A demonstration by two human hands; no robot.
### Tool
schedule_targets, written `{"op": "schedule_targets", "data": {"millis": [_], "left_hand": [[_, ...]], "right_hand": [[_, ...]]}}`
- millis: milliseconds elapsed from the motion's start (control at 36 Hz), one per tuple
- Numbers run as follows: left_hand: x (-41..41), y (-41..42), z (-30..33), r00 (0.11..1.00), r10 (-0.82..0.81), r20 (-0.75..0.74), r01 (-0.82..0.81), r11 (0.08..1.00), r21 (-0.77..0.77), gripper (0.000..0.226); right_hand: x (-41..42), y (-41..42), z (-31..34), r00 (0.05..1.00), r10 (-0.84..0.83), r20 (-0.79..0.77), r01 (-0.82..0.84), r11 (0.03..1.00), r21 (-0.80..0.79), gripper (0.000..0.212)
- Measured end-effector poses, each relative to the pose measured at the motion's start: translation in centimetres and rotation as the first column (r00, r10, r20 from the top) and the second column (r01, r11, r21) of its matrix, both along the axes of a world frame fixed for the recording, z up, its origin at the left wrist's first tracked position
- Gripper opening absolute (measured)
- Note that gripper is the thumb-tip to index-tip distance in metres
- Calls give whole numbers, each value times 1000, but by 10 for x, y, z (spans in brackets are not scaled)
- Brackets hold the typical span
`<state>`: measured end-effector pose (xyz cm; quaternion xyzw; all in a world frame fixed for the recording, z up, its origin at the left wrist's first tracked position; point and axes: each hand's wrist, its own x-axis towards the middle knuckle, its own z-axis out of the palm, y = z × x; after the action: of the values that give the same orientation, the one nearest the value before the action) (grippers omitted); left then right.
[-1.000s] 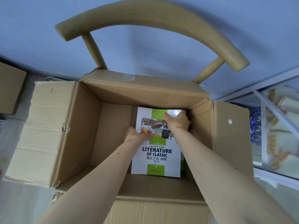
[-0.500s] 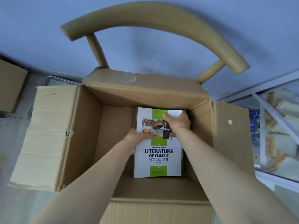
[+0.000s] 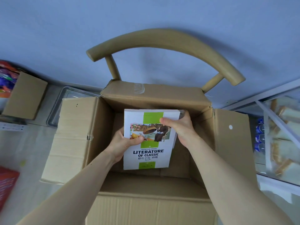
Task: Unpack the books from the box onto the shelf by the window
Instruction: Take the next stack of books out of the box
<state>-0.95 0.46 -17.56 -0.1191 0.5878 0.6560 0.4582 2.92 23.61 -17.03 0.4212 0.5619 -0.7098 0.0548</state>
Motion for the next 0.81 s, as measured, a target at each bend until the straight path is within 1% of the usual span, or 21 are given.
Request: {"op": "schedule_targets", "data": {"millis": [56, 139, 194, 278, 333, 389, 444, 500, 556, 639, 694, 750, 778, 806], "left_hand": [[0, 0, 3, 998, 39, -58, -37, 999, 25, 74], [-3, -3, 8, 988, 81, -129, -74, 996, 55, 61], [-7, -6, 13, 984, 97, -150, -85, 993, 83, 60], [-12, -12, 29, 978, 130, -163, -112, 987, 119, 62], [-16, -17, 50, 969, 174, -175, -153, 980, 127, 66], [-20, -24, 77, 956, 217, -197, -196, 973, 120, 62], [-26, -36, 109, 940, 250, -232, -227, 966, 120, 47], [-32, -52, 148, 919, 289, -268, -262, 956, 131, 40], [-37, -73, 190, 891, 328, -313, -297, 944, 144, 45], [-36, -113, 253, 838, 412, -358, -377, 911, 168, 50], [-31, -146, 293, 789, 472, -393, -443, 881, 169, 54], [-25, -183, 330, 738, 515, -436, -500, 851, 157, 54], [-21, -203, 347, 712, 531, -459, -531, 835, 143, 52], [-17, -224, 364, 689, 543, -480, -556, 821, 131, 48]], "right_hand": [[-4, -3, 10, 999, -3, -52, 5, 999, 37, 101], [-7, -8, 23, 993, -3, -121, 9, 999, 47, 89], [-9, -11, 32, 986, -6, -165, 11, 999, 31, 81], [-19, -18, 54, 977, 16, -214, -10, 1000, 27, 79], [-29, -25, 77, 970, 40, -240, -29, 998, 50, 79], [-42, -33, 105, 960, 83, -269, -69, 996, 64, 80], [-56, -45, 139, 944, 130, -302, -111, 991, 79, 86], [-71, -62, 180, 927, 174, -332, -144, 983, 112, 84], [-86, -85, 224, 898, 232, -375, -191, 971, 142, 82], [-107, -129, 293, 846, 330, -419, -250, 940, 234, 92], [-118, -164, 334, 808, 388, -443, -302, 919, 255, 96], [-126, -205, 373, 764, 451, -461, -375, 892, 253, 90], [-129, -226, 390, 739, 480, -473, -416, 877, 240, 78], [-131, -250, 406, 710, 511, -485, -456, 858, 237, 62]]}}
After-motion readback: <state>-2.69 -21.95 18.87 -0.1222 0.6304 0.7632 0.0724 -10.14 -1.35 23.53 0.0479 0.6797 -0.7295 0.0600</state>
